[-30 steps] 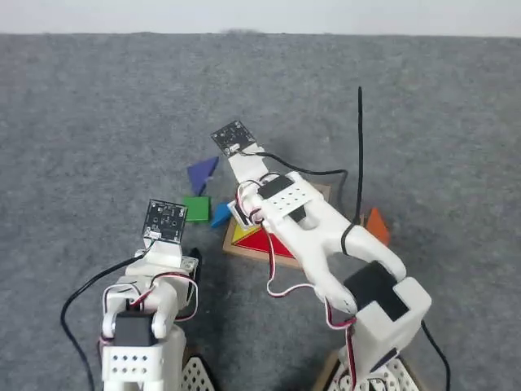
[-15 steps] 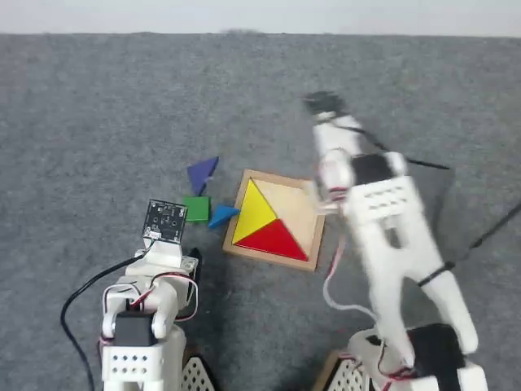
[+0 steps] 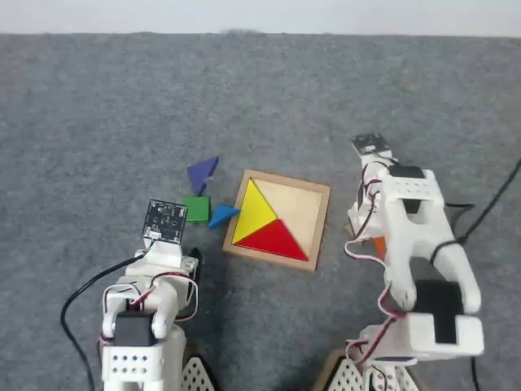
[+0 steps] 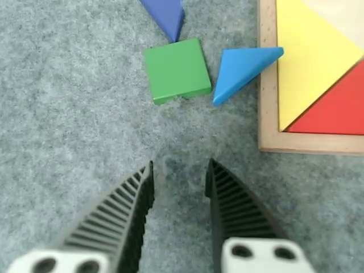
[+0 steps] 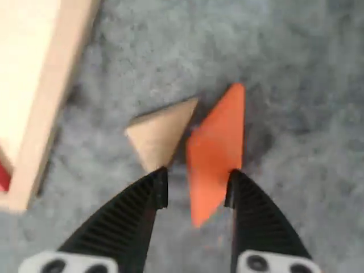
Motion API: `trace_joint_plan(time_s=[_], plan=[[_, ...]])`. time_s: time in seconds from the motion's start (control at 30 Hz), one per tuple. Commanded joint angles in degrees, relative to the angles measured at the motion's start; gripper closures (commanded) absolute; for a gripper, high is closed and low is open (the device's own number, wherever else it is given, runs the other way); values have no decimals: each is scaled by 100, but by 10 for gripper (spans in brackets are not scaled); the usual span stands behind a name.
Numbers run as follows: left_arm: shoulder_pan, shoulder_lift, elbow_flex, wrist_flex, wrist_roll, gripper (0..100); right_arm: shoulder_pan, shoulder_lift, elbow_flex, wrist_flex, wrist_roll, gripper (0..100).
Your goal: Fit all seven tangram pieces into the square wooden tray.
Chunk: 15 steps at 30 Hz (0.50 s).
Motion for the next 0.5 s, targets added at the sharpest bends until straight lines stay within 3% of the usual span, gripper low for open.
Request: trace_joint_plan(time_s=[0.0, 0.2, 0.4, 0.47], plan=[[-9, -97, -92, 26, -18, 852, 207, 382, -35, -400, 132, 823], [-9, -97, -92, 26, -18, 852, 505, 585, -281, -259, 149, 827], [-9, -97, -92, 26, -18, 852, 716, 523, -448, -233, 149, 990], [-9, -97, -92, 26, -18, 852, 752, 514, -580, -154, 149, 986]])
